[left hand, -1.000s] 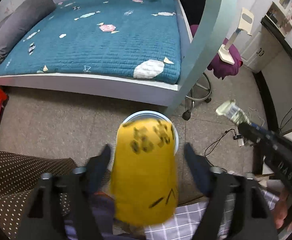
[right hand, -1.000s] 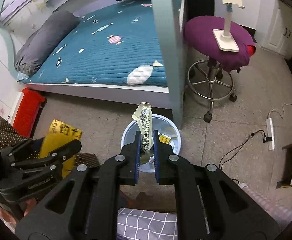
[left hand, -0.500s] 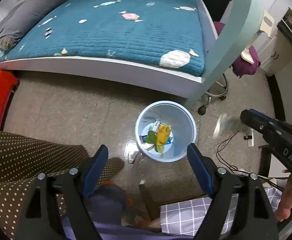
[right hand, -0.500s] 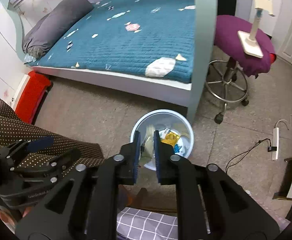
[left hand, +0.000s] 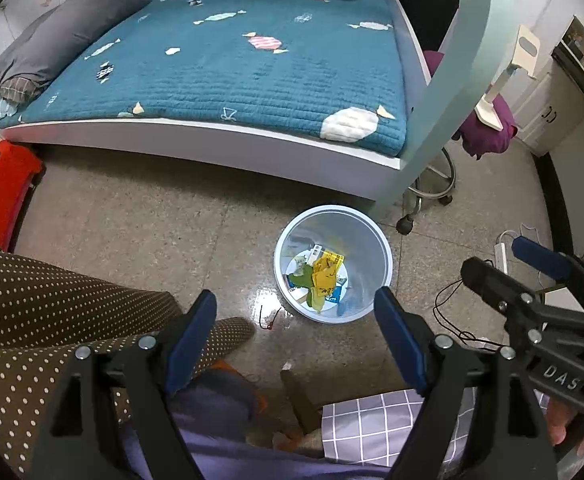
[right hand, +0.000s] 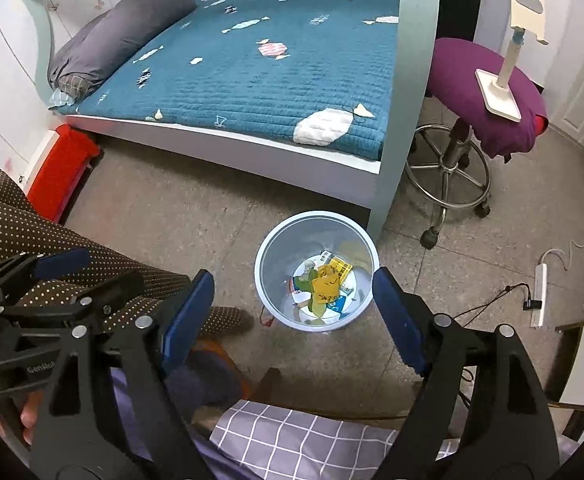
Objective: Collect trash
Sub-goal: 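Open both grippers over the blue bin to drop bag and wrapper, then turn both tools back toward the polka-dot table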
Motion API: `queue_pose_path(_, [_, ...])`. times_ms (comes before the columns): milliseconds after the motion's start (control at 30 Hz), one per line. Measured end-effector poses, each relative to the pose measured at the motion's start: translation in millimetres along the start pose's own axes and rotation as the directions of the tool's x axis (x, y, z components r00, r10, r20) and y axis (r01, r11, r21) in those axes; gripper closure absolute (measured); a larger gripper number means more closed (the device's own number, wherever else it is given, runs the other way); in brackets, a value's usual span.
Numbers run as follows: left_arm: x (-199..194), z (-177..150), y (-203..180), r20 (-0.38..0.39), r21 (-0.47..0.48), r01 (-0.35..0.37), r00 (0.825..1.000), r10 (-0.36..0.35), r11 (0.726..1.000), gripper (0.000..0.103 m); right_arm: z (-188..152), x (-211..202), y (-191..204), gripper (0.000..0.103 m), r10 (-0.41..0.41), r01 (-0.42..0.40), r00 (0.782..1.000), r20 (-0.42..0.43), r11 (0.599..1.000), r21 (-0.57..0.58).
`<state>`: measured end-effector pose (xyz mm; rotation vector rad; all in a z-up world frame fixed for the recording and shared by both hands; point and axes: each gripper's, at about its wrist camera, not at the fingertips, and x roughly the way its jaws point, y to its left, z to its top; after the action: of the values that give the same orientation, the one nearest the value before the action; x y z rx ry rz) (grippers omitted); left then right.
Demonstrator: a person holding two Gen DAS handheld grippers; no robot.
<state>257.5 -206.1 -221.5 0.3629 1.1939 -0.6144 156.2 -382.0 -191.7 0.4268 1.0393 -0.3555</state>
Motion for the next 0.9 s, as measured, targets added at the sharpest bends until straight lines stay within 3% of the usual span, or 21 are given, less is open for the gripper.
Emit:
queue_pose_path(267, [-16.7, -9.5, 6.7, 0.032, -0.017, -0.007, 0.999, 0.007, 1.0, 0.024, -5.6, -15.1, 17.1, 0.023, 0.017, -0.017, 1.0, 0.022, 0.999, -0.035])
queue_pose_path(467, [-43.4, -18.1, 17.8, 0.084, -0.036, -0.055, 0.995, 0.058, 0.998, 0.024, -7.7, -29.0, 37.6, 0.023, 0.046, -0.042, 0.998, 0.051, 0.996, -0.075])
queue_pose_path(900, [-118.0, -46.2, 54.2, 0.196, -0.122, -0.174, 0.961, 0.196, 0.977, 0.024, -14.5, -69.8, 96.3, 0.023, 0.134, -0.108, 0.983, 0.128, 0.975, -0.195])
